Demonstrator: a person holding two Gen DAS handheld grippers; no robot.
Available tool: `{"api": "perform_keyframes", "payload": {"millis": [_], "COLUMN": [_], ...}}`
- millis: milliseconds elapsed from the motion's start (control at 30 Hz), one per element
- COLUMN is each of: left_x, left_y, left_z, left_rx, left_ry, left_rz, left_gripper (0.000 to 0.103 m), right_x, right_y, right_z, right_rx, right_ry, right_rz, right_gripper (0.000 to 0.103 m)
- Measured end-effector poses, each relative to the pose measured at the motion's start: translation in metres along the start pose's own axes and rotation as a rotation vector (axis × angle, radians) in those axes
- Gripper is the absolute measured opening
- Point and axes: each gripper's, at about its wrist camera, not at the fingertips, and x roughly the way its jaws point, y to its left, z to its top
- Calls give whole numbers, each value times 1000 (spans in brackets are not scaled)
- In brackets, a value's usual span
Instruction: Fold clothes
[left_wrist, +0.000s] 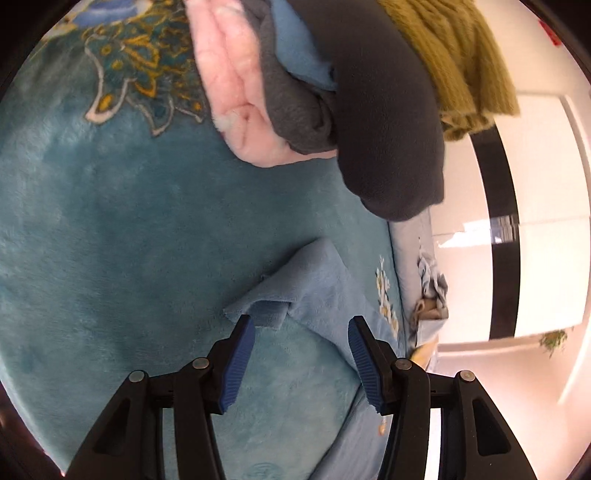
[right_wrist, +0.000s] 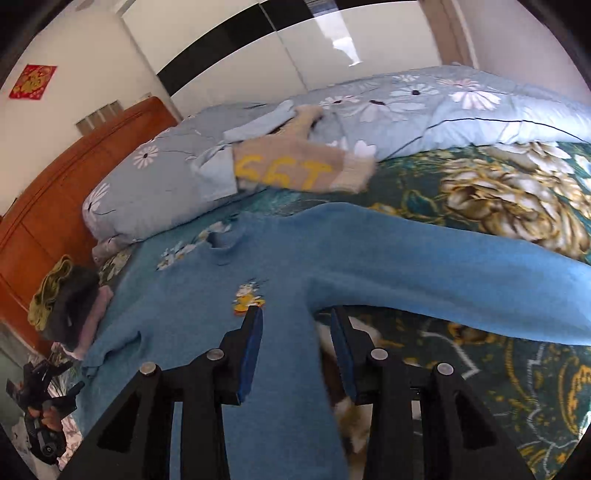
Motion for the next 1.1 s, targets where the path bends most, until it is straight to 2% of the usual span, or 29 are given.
{"api": "perform_keyframes", "payload": {"millis": [33, 133, 200, 333, 400, 433, 500, 567, 633, 733, 833, 867, 933, 967, 1000, 1100], "left_x": [0, 6, 10, 18, 19, 20, 22, 23, 22, 15, -4, -14, -22, -18, -9, 8], "left_y": [2, 16, 26, 43, 46, 47, 49, 53, 47, 15, -39, -60, -77, -72, -58, -7], "left_z": [0, 7, 12, 13, 11, 10, 7, 2, -2, -7, -19, -30, -52, -58, -60, -56], "left_rx": [-31, -172, -266, -427, -472, -482, -502, -516, -455, -262, 45, 199, 364, 363, 322, 162], "left_ry": [-7, -17, -24, -24, -24, -23, -20, -31, -54, -108, -196, -257, -299, -278, -238, -189], "left_rz": [8, -41, -74, -86, -55, -42, -20, -14, 9, 39, -63, -64, -5, 25, 61, 156], "left_gripper": [56, 56, 56, 52, 33, 28, 11, 4, 3, 3, 2, 2, 3, 3, 3, 3], "right_x": [6, 24, 33, 46, 49, 49, 50, 51, 52, 54, 54, 54, 54, 55, 57, 61], "right_y": [9, 29, 35, 40, 42, 42, 42, 42, 42, 42, 41, 41, 39, 38, 37, 33], "right_z": [0, -5, -10, -18, -20, -20, -21, -22, -22, -22, -23, -23, -24, -25, -26, -29], "right_rx": [-21, -76, -89, -93, -94, -96, -97, -94, -97, -98, -95, -94, -96, -94, -91, -72], "right_ry": [11, 51, 84, 125, 141, 144, 148, 152, 156, 161, 164, 164, 167, 170, 175, 198], "right_rz": [9, 35, 52, 62, 65, 64, 66, 73, 74, 76, 81, 83, 85, 83, 80, 84], "right_gripper": [39, 39, 39, 39, 39, 39, 39, 39, 39, 39, 39, 39, 39, 39, 39, 39]}}
